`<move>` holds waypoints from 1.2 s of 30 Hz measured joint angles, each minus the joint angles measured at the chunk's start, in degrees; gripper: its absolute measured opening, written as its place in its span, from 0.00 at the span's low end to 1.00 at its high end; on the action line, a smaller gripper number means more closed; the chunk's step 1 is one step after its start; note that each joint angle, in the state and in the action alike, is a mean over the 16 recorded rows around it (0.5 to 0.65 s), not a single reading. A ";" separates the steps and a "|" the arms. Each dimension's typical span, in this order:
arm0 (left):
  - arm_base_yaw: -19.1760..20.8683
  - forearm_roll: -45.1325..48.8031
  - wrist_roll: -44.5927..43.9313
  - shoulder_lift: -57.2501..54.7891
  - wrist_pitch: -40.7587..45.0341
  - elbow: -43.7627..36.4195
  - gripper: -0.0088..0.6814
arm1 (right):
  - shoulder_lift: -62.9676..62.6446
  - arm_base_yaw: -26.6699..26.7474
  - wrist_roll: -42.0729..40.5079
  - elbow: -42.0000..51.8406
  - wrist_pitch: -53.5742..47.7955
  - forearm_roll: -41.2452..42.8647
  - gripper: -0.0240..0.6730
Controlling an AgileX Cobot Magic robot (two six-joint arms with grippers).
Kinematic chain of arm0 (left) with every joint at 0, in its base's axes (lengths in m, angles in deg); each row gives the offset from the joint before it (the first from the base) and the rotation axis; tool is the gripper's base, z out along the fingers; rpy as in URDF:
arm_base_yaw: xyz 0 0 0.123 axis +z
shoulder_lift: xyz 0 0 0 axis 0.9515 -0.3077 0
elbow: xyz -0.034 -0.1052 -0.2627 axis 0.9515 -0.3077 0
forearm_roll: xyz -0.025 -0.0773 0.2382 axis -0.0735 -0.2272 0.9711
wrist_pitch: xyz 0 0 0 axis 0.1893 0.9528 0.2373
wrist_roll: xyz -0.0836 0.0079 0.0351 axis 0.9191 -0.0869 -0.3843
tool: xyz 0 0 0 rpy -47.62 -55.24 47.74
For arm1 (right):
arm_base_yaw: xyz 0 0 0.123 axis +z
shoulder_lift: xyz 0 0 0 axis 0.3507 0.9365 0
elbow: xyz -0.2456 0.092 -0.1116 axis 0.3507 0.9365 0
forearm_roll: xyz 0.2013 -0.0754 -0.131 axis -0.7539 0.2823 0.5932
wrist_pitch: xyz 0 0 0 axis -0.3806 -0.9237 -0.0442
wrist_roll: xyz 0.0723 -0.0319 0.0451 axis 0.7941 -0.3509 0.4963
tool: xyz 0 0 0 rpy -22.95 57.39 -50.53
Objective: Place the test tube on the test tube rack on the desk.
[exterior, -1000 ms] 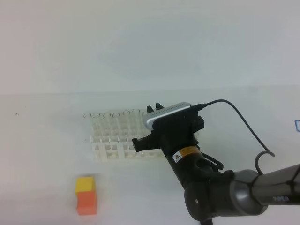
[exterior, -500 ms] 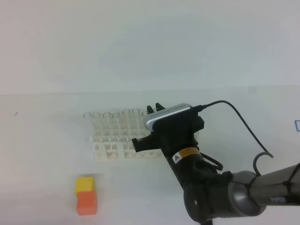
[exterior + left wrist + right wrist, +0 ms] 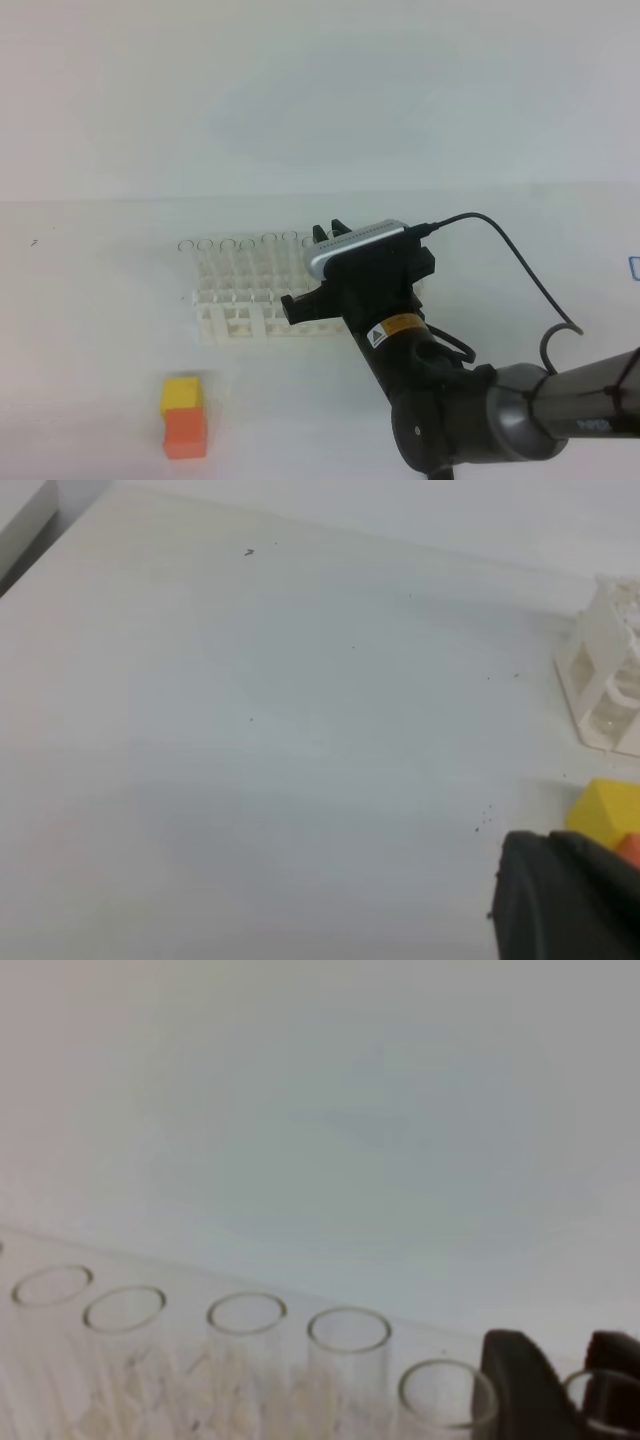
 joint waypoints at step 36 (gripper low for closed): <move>0.00 0.00 0.00 0.00 0.00 0.00 0.01 | -7.60 0.00 -7.05 0.06 -4.18 -1.98 0.36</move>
